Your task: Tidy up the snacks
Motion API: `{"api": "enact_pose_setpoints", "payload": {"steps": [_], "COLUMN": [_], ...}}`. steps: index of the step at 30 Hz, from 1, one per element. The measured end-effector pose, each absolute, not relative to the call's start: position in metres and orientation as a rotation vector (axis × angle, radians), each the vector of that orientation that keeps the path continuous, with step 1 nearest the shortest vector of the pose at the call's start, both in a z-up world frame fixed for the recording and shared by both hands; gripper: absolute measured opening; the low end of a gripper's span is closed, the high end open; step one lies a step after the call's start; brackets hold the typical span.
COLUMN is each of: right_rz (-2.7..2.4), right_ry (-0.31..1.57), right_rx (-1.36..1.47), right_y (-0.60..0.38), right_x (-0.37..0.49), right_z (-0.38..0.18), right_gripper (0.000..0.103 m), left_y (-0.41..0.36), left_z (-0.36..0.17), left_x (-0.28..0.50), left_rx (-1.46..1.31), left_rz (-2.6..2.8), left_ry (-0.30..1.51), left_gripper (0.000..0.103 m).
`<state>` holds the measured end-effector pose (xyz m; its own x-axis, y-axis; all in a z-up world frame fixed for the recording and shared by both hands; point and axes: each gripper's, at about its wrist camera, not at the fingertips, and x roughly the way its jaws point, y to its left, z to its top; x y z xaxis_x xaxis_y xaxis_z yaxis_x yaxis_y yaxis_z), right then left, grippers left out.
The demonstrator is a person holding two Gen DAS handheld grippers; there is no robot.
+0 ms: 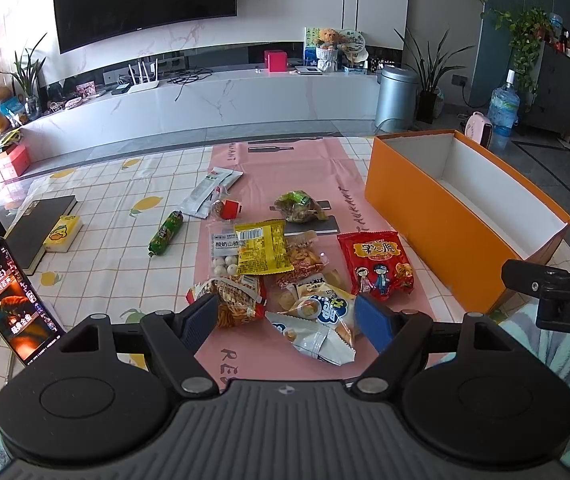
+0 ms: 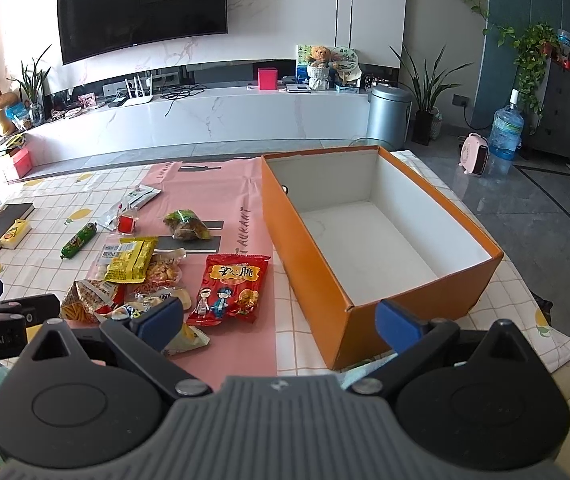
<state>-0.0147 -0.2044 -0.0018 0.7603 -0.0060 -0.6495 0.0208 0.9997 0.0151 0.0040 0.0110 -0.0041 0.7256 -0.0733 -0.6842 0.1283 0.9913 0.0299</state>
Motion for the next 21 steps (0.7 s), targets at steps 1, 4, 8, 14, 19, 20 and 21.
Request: {"api": "enact_pose_setpoints", "payload": {"steps": [1,4,8,14,19,20,21], "right_rz": [-0.014,-0.015,-0.016,-0.001,0.043,0.051,0.059], "right_ry": [0.707,0.707,0.706,0.689,0.679,0.682,0.685], "right_rx": [0.022,0.021,0.024,0.04,0.04,0.038,0.036], "right_y": [-0.204,-0.204,-0.204,-0.204,-0.201,-0.201,-0.2], "right_x": [-0.015,-0.015,-0.014,-0.012,-0.008,-0.006,-0.005], "right_z": [-0.002,-0.002,-0.002,-0.008,-0.015,-0.017,-0.019], "right_gripper": [0.099,0.099,0.099,0.099,0.085,0.082,0.077], "left_y": [0.011,0.011,0.01,0.006,0.009,0.01,0.01], "left_z": [-0.004,-0.004,-0.005,-0.009,-0.014,-0.015,-0.017], "left_x": [0.004,0.004,0.004,0.007,0.013,0.015,0.016], "left_rx": [0.076,0.077,0.08,0.102,0.078,0.063,0.049], "left_rz": [-0.111,-0.111,-0.113,-0.113,-0.134,-0.152,-0.174], "left_ry": [0.751,0.751,0.754,0.767,0.801,0.811,0.821], "left_gripper": [0.091,0.091,0.091,0.091,0.078,0.068,0.059]}}
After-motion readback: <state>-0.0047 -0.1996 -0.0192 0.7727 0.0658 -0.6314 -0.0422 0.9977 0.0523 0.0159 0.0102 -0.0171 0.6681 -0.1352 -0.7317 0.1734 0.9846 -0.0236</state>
